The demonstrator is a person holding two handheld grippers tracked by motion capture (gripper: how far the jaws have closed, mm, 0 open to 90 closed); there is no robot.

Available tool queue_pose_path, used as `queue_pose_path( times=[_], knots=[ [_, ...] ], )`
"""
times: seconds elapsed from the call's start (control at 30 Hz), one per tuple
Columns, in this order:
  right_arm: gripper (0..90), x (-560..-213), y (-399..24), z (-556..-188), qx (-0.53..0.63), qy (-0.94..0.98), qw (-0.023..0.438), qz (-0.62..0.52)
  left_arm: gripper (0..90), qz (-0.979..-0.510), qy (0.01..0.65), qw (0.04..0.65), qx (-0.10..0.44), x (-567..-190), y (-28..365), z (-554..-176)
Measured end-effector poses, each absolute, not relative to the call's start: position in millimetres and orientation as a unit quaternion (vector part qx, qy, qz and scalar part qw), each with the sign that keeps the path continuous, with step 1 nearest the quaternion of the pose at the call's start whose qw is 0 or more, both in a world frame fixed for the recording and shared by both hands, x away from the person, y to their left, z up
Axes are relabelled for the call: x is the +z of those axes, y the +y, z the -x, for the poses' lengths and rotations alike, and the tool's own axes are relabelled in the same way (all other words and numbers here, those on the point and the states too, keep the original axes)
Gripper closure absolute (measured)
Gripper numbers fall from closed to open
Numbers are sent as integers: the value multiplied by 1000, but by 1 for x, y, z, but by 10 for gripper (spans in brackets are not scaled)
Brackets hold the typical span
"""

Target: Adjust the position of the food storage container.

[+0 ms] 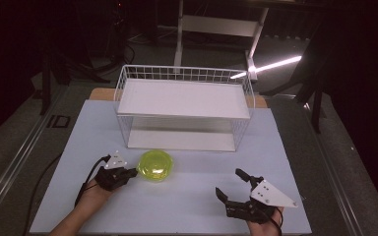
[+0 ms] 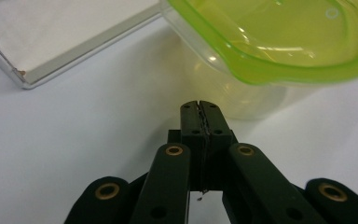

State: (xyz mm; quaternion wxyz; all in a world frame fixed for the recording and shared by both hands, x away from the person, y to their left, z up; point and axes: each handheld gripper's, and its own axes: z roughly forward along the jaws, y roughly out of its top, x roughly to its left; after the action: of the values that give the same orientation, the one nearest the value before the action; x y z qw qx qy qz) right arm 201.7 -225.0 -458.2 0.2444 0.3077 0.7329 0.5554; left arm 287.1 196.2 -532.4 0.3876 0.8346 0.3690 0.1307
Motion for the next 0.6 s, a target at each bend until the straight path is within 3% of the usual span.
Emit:
queue_pose_path(
  times=[0.6],
  knots=[
    [143,-459,-224,-202,553,737,238,-307,900,-851,337,388,109,-528,149,-293]
  ],
)
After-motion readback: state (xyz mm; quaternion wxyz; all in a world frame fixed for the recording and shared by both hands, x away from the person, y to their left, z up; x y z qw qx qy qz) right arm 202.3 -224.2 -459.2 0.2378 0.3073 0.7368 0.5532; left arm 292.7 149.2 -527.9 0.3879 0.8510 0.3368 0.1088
